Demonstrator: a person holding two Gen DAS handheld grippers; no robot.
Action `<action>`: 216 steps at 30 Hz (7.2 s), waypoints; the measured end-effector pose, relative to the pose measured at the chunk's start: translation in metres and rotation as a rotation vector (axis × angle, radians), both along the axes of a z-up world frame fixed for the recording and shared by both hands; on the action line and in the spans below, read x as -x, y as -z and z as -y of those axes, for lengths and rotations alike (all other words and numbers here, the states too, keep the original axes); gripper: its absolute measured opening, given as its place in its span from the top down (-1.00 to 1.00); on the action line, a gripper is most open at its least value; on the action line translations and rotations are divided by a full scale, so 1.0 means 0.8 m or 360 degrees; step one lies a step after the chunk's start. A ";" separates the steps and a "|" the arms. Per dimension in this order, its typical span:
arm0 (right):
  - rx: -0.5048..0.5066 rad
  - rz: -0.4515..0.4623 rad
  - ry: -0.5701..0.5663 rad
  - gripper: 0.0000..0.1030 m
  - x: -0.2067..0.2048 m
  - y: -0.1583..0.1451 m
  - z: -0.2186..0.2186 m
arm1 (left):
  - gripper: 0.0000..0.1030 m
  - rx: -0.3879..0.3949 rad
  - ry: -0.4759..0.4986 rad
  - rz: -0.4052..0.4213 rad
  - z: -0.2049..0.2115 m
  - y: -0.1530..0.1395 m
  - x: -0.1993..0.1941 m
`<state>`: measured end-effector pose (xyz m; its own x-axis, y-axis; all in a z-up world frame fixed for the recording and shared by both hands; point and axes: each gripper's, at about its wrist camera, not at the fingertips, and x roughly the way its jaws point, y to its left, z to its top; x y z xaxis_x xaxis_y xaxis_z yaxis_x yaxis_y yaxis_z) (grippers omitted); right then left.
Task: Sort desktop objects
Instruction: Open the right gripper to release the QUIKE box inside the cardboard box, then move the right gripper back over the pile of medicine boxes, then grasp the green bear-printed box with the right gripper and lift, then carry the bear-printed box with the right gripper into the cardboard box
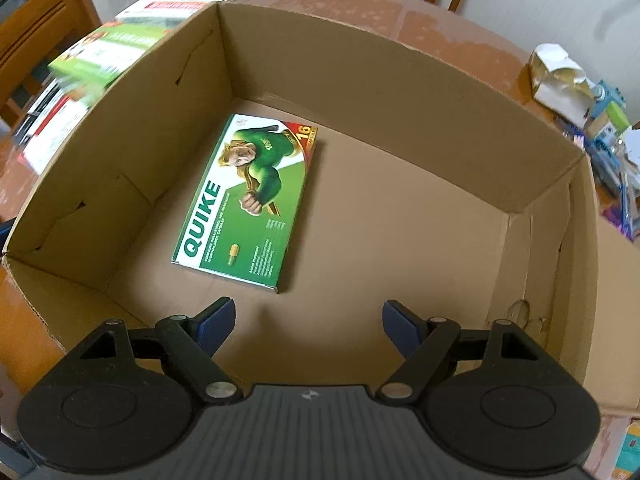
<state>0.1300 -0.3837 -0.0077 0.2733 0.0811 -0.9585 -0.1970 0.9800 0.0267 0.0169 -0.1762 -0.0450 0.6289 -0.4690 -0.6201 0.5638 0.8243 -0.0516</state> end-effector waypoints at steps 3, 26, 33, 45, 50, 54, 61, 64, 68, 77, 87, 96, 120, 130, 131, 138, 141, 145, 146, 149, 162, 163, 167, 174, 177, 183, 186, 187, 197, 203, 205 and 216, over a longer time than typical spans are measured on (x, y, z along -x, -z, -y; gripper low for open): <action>0.0004 -0.0020 -0.0017 -0.65 -0.006 0.003 0.005 | -1.00 -0.0034 0.0038 0.0003 -0.001 -0.001 0.010; 0.0394 -0.0104 0.0086 -0.86 -0.083 0.052 -0.002 | -1.00 0.0009 0.0087 0.0032 -0.006 0.002 0.013; 0.0378 -0.0107 -0.0049 -0.86 -0.091 0.056 -0.032 | -1.00 0.0030 0.0082 0.0021 -0.006 0.003 0.011; 0.0307 -0.0025 0.0002 -0.86 -0.107 0.038 -0.037 | -1.00 0.0033 0.0082 0.0007 -0.011 0.003 0.010; 0.0289 -0.0023 0.0011 -0.86 -0.107 0.037 -0.040 | -1.00 0.0021 0.0073 0.0006 -0.010 0.002 0.012; 0.0235 0.0063 0.0073 -0.86 -0.089 0.009 -0.027 | -1.00 0.0003 0.0035 0.0034 -0.015 -0.004 0.019; -0.0180 0.0510 -0.0120 -0.86 -0.029 -0.087 -0.028 | -1.00 -0.0034 -0.0179 0.0059 -0.033 -0.024 0.050; -0.0408 0.0699 -0.0306 -0.87 -0.012 -0.121 -0.042 | -1.00 -0.0103 -0.0284 0.0087 -0.036 -0.035 0.069; -0.0499 0.0762 -0.0545 -0.88 -0.005 -0.137 -0.085 | -1.00 -0.0177 -0.0356 0.0176 -0.047 -0.057 0.091; -0.0348 0.0761 -0.0720 -1.00 -0.019 -0.134 -0.197 | -1.00 -0.0104 -0.0225 0.0233 -0.100 -0.071 0.075; -0.0250 0.0575 -0.0881 -1.00 -0.088 -0.102 -0.273 | -1.00 -0.0028 -0.0128 0.0215 -0.134 -0.082 0.000; -0.0176 0.0316 -0.1052 -1.00 -0.141 -0.055 -0.293 | -1.00 0.0150 -0.0155 0.0139 -0.151 -0.086 -0.055; -0.0374 0.0454 -0.0952 -1.00 -0.164 -0.096 -0.275 | -1.00 0.0237 -0.0353 0.0235 -0.176 -0.114 -0.057; -0.0156 0.0366 -0.1190 -1.00 -0.183 -0.083 -0.283 | -1.00 0.0308 -0.0321 0.0271 -0.154 -0.137 -0.040; -0.0147 0.0349 -0.1209 -1.00 -0.185 -0.078 -0.283 | -1.00 0.0310 -0.0310 0.0265 -0.151 -0.134 -0.039; -0.0192 0.0115 -0.1333 -1.00 -0.194 -0.043 -0.291 | -1.00 0.0308 -0.0203 0.0201 -0.128 -0.116 -0.040; -0.0206 0.0057 -0.1333 -1.00 -0.201 -0.033 -0.291 | -1.00 0.0304 -0.0181 0.0190 -0.126 -0.113 -0.038; -0.0175 0.0025 -0.1369 -1.00 -0.203 -0.023 -0.292 | -1.00 0.0309 -0.0171 0.0168 -0.126 -0.117 -0.032; -0.0173 0.0023 -0.1373 -1.00 -0.204 -0.022 -0.293 | -1.00 0.0307 -0.0171 0.0166 -0.127 -0.118 -0.030; -0.0158 0.0004 -0.1390 -1.00 -0.209 -0.019 -0.294 | -1.00 0.0308 -0.0182 0.0160 -0.129 -0.118 -0.029; -0.0108 -0.0011 -0.1385 -0.95 -0.211 -0.004 -0.311 | -1.00 0.0296 -0.0191 0.0129 -0.116 -0.114 -0.033; -0.0109 0.0014 -0.1374 -0.86 -0.210 -0.006 -0.311 | -1.00 0.0293 -0.0191 0.0127 -0.115 -0.115 -0.032; -0.0087 0.0085 -0.1333 -0.85 -0.194 -0.013 -0.313 | -1.00 0.0283 -0.0194 0.0118 -0.110 -0.115 -0.029; -0.0134 0.0095 -0.1016 -0.84 -0.187 -0.022 -0.308 | -1.00 0.0279 -0.0209 0.0114 -0.109 -0.121 -0.018; -0.0220 0.0098 -0.0892 -0.84 -0.190 -0.034 -0.300 | -1.00 0.0271 -0.0230 0.0108 -0.106 -0.122 -0.015; -0.0325 0.0111 -0.0757 -0.84 -0.187 -0.053 -0.289 | -1.00 0.0231 -0.0283 0.0105 -0.100 -0.118 -0.011; -0.0424 0.0113 -0.0676 -0.84 -0.181 -0.060 -0.284 | -1.00 0.0253 -0.0288 0.0106 -0.103 -0.121 -0.004; -0.0461 0.0113 -0.0654 -0.84 -0.179 -0.063 -0.283 | -1.00 0.0266 -0.0292 0.0108 -0.105 -0.123 -0.002; -0.0761 0.0171 -0.0490 -0.84 -0.138 -0.109 -0.255 | -1.00 0.0390 -0.0163 0.0211 -0.116 -0.153 0.042; -0.0837 0.0294 -0.0396 -0.84 -0.096 -0.153 -0.210 | -1.00 0.0426 0.0001 0.0269 -0.087 -0.174 0.055; -0.0847 0.0346 -0.0350 -0.84 -0.079 -0.170 -0.187 | -1.00 0.0443 0.0051 0.0280 -0.072 -0.178 0.055; -0.0721 0.0460 0.0061 -0.84 0.010 -0.190 -0.019 | -1.00 0.0482 0.0419 0.0257 0.024 -0.184 0.056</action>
<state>0.1220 -0.3688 0.1441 0.5318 0.4537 -0.7151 -0.2234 0.8896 0.3984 -0.0283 -0.1956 0.1023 0.5411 -0.7722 -0.3330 0.7736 0.6124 -0.1629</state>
